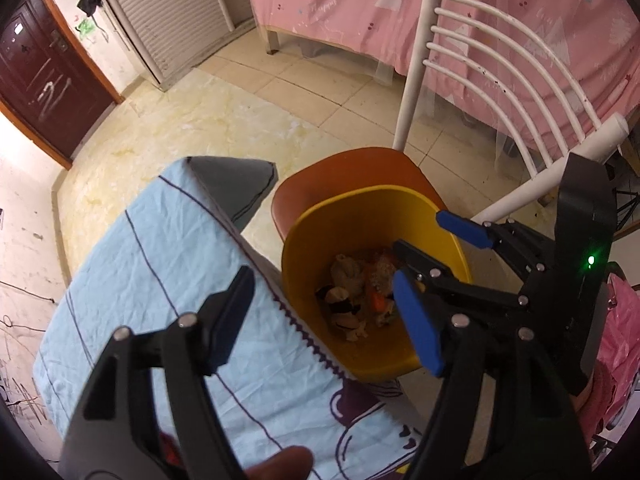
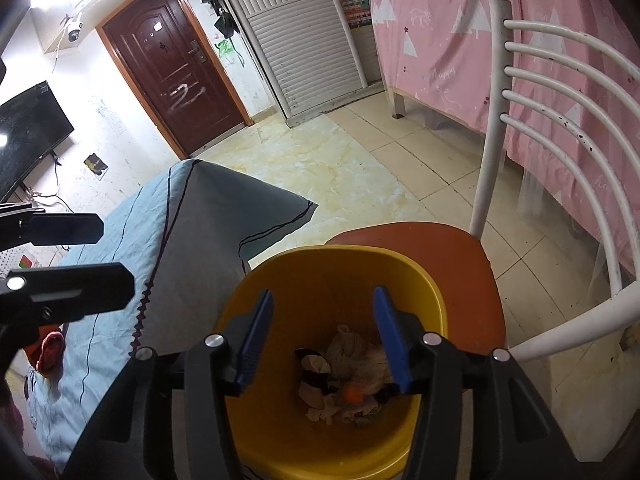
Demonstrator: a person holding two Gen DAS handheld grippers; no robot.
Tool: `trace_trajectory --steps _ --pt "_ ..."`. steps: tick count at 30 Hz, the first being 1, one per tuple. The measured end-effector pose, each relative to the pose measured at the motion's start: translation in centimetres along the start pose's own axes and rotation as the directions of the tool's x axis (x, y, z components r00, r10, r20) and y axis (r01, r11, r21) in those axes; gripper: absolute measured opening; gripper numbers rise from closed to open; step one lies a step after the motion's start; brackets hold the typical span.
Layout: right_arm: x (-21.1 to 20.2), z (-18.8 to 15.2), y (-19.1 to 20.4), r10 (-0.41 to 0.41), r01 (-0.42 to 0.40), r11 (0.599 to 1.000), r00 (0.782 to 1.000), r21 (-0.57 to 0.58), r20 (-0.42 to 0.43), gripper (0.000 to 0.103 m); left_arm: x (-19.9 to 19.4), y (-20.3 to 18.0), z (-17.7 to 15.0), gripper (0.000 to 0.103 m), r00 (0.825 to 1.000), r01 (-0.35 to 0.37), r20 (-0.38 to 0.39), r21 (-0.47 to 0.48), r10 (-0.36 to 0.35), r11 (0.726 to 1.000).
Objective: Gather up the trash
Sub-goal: 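Carry both items over the yellow bin and open both tools to drop them, then move both tools back over the bed toward the spool and long orange box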
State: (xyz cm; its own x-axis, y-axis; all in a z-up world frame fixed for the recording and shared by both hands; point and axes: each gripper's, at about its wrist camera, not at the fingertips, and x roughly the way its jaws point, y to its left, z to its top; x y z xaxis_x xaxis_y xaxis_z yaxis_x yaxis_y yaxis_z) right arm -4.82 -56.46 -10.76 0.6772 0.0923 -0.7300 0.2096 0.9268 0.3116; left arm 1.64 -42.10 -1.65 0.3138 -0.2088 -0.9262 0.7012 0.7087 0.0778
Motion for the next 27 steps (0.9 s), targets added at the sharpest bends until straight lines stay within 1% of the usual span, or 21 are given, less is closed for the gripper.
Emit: trace_trajectory --steps 6,12,17,20,25,27 --pt "-0.6 0.3 1.3 -0.002 0.002 1.000 1.000 -0.024 0.005 0.047 -1.2 2.0 -0.7 0.069 1.000 -0.009 0.017 -0.027 0.010 1.000" --pt "-1.7 0.7 3.2 0.005 -0.004 0.998 1.000 -0.068 0.023 0.047 -3.0 4.7 -1.9 0.069 0.999 -0.017 0.040 -0.071 0.019 0.997" --pt "-2.4 1.1 5.9 0.021 -0.017 0.993 0.999 -0.115 0.031 0.047 -4.9 7.6 -3.5 0.070 0.998 -0.023 0.063 -0.110 0.030 0.994" --pt "-2.4 1.2 7.8 0.029 -0.025 0.989 0.999 -0.148 0.028 0.047 -6.0 9.5 -4.6 0.074 0.996 -0.030 0.082 -0.139 0.042 0.990" --pt "-2.4 1.2 10.8 0.051 -0.046 0.981 0.998 -0.189 0.022 0.048 -7.6 12.5 -6.7 0.074 0.993 -0.040 0.099 -0.185 0.059 0.982" --pt "-2.3 1.1 12.1 0.065 -0.060 0.976 0.998 -0.208 0.016 0.048 -8.0 13.5 -7.5 0.074 0.993 -0.033 0.100 -0.205 0.055 0.978"
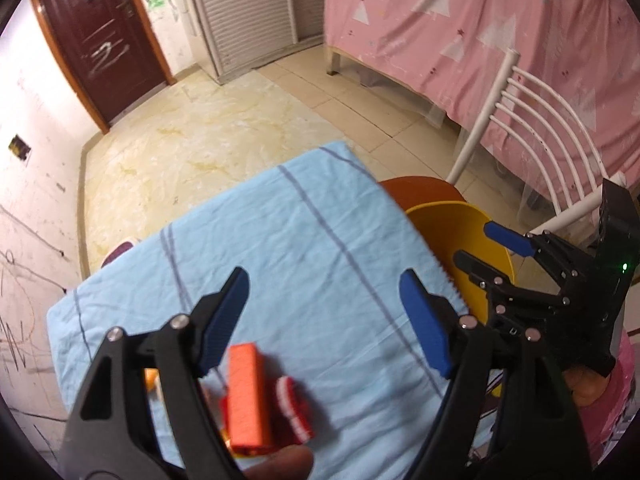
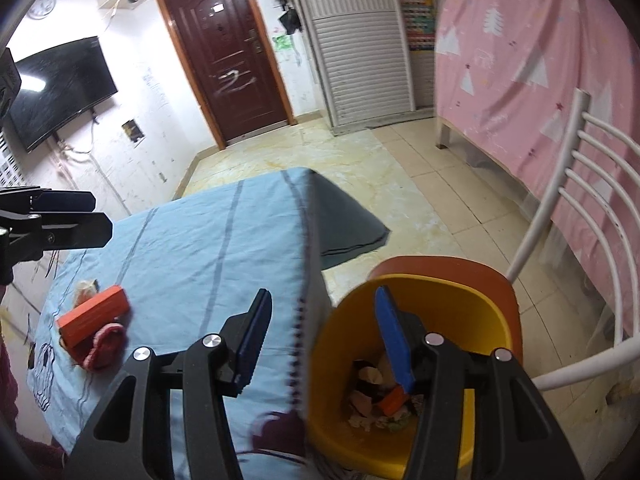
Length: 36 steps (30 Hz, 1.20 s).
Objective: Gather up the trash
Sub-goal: 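Move both tools back over the bed toward the spool and long orange box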
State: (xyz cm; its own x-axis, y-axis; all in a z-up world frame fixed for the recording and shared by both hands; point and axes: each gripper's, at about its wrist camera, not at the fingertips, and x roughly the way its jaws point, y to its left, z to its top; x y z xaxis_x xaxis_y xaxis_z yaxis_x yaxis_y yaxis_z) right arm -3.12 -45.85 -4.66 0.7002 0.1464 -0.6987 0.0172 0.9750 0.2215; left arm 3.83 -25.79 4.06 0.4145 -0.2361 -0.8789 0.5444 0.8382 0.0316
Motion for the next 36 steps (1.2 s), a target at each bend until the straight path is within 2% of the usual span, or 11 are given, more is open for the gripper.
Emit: trace_trajectory --steps 4,6,11,15,20,26,36 --pt "0.3 0.3 2.9 0.029 -0.029 0.999 1.000 -0.045 -0.010 0.048 -1.1 2.6 -1.2 0.081 1.000 -0.002 0.012 -0.037 0.002 0.999" --pt "0.5 0.4 4.4 0.043 -0.044 0.997 0.999 -0.067 -0.015 0.050 -1.5 3.7 -1.8 0.081 1.000 -0.008 0.019 -0.051 0.009 0.999" --pt "1.0 0.3 7.6 0.096 -0.099 0.988 0.995 -0.118 -0.031 0.060 -2.2 6.7 -3.1 0.082 1.000 -0.019 0.021 -0.095 0.021 0.995" --pt "1.5 0.3 10.2 0.129 -0.136 0.979 0.990 -0.151 -0.051 0.064 -2.6 8.9 -4.2 0.086 0.999 -0.024 0.021 -0.129 0.026 0.991" --pt "1.8 0.1 13.0 0.165 -0.177 0.965 0.983 -0.192 -0.077 0.067 -2.7 11.2 -5.9 0.086 0.999 -0.034 0.011 -0.163 0.036 0.986" --pt "2.1 -0.4 15.6 0.184 -0.204 0.952 0.977 -0.230 -0.106 0.071 -2.1 13.2 -8.0 0.087 1.000 -0.029 -0.015 -0.192 0.026 0.981" --pt "1.8 -1.0 18.7 0.201 -0.228 0.938 0.972 -0.262 -0.124 0.072 -0.8 15.6 -10.7 0.087 0.999 -0.025 -0.050 -0.229 0.014 0.973"
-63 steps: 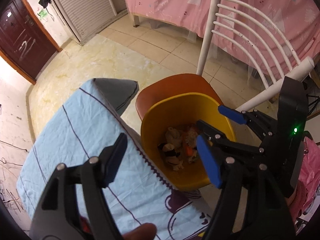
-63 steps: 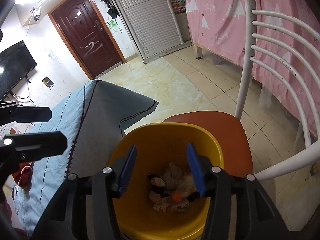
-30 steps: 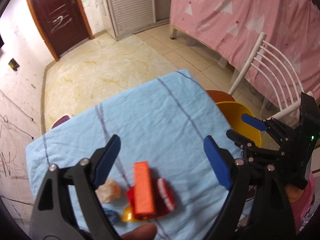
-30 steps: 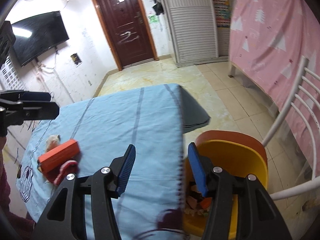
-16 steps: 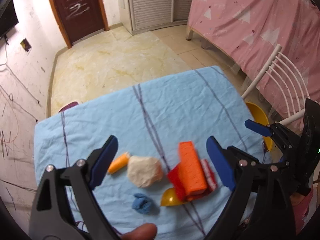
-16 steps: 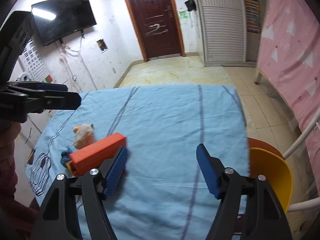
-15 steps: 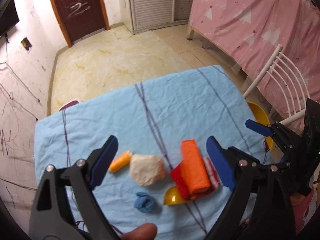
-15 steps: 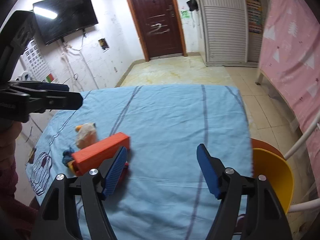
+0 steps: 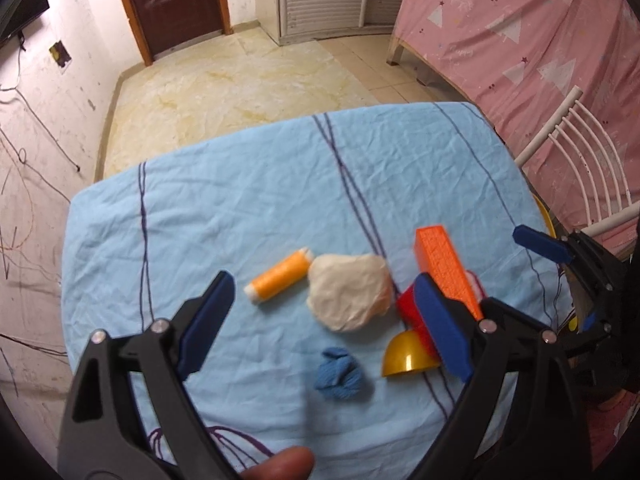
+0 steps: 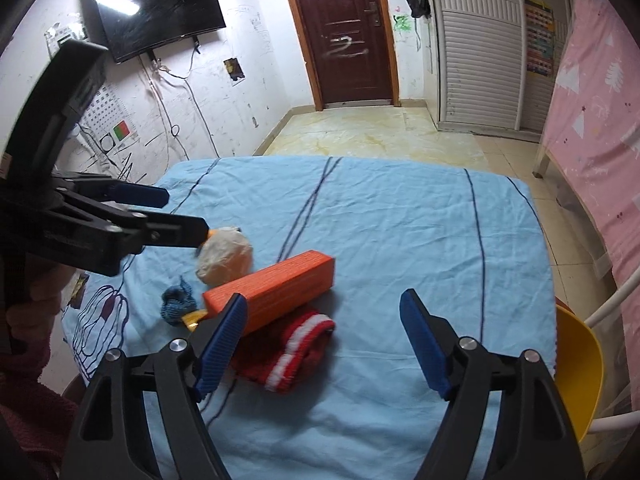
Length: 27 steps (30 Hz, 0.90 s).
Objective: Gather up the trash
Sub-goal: 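Move both tools back over the bed toward the spool and long orange box, then grasp the long orange box with the right tool while the left tool grasps the orange spool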
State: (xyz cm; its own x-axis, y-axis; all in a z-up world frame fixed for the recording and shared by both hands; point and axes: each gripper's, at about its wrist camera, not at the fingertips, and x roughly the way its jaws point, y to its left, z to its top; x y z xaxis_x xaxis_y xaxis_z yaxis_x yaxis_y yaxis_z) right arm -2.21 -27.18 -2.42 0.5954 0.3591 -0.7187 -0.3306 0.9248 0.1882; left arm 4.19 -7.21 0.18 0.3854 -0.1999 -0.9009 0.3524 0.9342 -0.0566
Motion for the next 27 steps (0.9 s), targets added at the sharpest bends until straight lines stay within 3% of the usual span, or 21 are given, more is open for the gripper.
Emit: trace_trajectory --steps 15,24,27 --pt "2.7 1.6 4.7 0.020 -0.024 0.996 0.998 -0.085 -0.054 0.074 1.8 5.1 -0.9 0.087 0.999 -0.010 -0.031 -0.087 0.007 0.996" --pt "5.4 2.2 4.3 0.025 -0.029 0.999 0.994 -0.036 -0.110 0.074 3.3 6.1 -0.9 0.087 0.997 0.031 -0.062 -0.099 -0.037 0.995" --pt "5.7 2.2 3.8 0.026 -0.029 0.999 0.993 -0.020 -0.116 0.066 3.6 6.0 -0.7 0.087 0.997 0.038 -0.059 -0.091 -0.044 0.995"
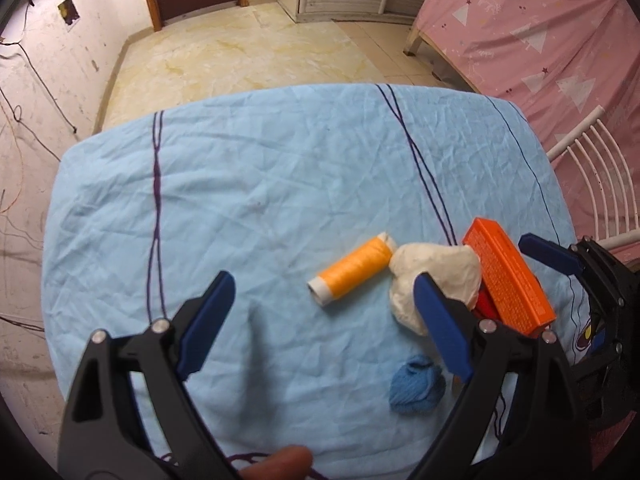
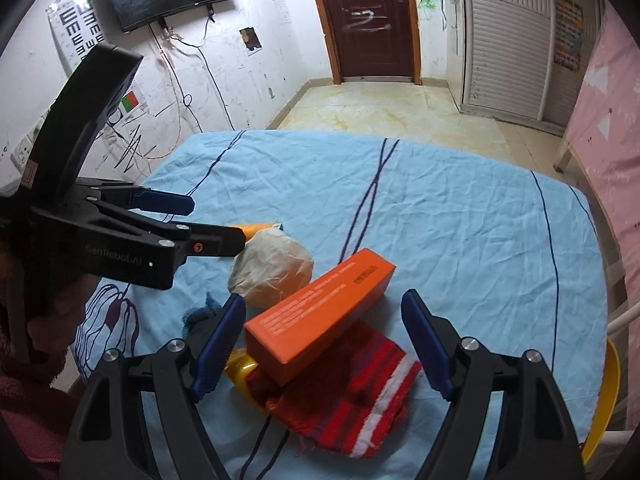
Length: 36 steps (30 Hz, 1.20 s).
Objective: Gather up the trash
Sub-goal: 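Grasp the long orange box with the right tool while the left tool grasps the orange spool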
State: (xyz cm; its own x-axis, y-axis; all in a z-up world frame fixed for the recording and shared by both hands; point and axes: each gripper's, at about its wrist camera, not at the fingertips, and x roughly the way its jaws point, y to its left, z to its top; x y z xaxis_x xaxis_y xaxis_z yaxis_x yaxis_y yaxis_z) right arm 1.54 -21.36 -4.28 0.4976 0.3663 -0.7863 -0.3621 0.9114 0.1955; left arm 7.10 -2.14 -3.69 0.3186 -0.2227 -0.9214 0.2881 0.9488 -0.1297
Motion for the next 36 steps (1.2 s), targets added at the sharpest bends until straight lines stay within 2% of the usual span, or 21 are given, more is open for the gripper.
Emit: trace_trajectory --steps 1,5,8,11,23,27,36 --pt "0.1 0.1 -0.2 0.002 -0.002 1.000 1.000 0.007 -0.004 0.058 0.0 0.0 0.1 0.086 1.000 0.008 0.000 0.003 -0.008 1.000" --pt "0.3 0.2 -1.1 -0.008 0.008 1.000 1.000 0.024 -0.007 0.039 0.1 0.0 0.5 0.082 1.000 0.023 0.000 0.014 -0.023 1.000" --pt "0.4 0.3 -1.9 -0.018 0.018 0.999 1.000 0.037 -0.002 0.029 0.1 -0.1 0.6 0.079 0.999 0.043 -0.009 0.022 -0.043 0.999" --pt "0.4 0.4 -2.7 -0.020 0.020 0.999 1.000 0.049 0.003 0.024 0.0 -0.1 0.5 0.072 0.998 0.061 -0.017 0.051 -0.060 0.997" --pt "0.6 0.7 -3.6 -0.031 0.031 0.998 1.000 0.060 0.005 0.020 -0.4 0.3 -0.8 0.070 0.999 0.038 -0.023 0.206 -0.033 0.978" --pt "0.5 0.7 -4.0 -0.039 0.038 0.997 0.999 0.066 0.010 0.018 0.3 0.1 -0.9 0.059 0.999 0.016 -0.032 0.223 -0.009 0.975" --pt "0.7 0.7 -3.9 -0.050 0.050 0.997 0.999 0.052 0.009 0.017 2.1 -2.1 -0.5 0.045 0.999 -0.032 -0.023 0.240 0.038 0.970"
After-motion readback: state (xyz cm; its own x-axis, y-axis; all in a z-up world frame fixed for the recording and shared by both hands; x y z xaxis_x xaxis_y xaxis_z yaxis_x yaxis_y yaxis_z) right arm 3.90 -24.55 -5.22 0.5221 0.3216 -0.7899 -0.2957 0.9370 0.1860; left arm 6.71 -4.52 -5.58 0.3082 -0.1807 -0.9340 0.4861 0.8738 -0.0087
